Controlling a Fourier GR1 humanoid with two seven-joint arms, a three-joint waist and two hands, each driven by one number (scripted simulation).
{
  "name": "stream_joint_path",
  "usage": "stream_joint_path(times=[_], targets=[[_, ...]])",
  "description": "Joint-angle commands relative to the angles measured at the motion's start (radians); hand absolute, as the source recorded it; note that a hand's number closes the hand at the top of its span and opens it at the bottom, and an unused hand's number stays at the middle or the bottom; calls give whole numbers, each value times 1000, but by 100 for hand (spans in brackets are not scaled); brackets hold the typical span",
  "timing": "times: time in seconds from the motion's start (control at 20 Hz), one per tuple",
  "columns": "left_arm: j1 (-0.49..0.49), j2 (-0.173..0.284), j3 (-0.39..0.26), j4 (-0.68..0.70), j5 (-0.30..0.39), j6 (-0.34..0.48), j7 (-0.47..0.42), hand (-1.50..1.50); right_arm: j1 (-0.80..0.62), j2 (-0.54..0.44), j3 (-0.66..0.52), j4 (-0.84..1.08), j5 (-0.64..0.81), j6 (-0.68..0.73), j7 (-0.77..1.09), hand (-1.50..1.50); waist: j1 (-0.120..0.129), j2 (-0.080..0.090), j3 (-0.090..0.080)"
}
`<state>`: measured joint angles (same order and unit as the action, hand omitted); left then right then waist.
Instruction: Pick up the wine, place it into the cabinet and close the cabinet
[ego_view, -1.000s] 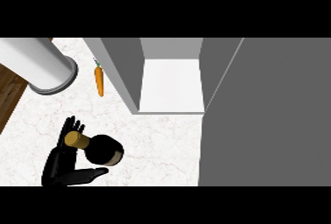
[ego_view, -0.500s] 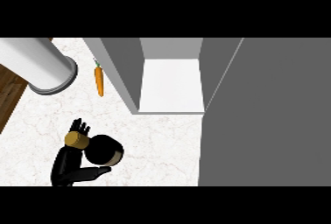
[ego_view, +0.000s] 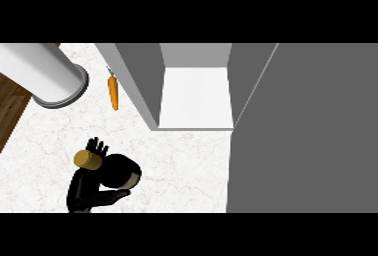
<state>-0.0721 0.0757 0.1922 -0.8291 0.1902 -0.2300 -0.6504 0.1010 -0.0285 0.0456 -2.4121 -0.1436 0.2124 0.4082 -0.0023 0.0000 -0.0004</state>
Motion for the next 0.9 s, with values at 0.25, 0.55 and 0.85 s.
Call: stream_joint_path(times=[0.25,0.55,0.85], targets=[[-158,23,35,301,3,-56,-157,-150,-5,27,63,21,84,-16,-36,-150,-4,1,0],[-180,38,31,314,31,-113,-124,150,-7,-11,-61,41,-42,20,-44,-150,-3,1,0],[-132,30,2,317,8,-121,-178,150,21,3,3,-36,4,6,1,-150,-2,0,0]])
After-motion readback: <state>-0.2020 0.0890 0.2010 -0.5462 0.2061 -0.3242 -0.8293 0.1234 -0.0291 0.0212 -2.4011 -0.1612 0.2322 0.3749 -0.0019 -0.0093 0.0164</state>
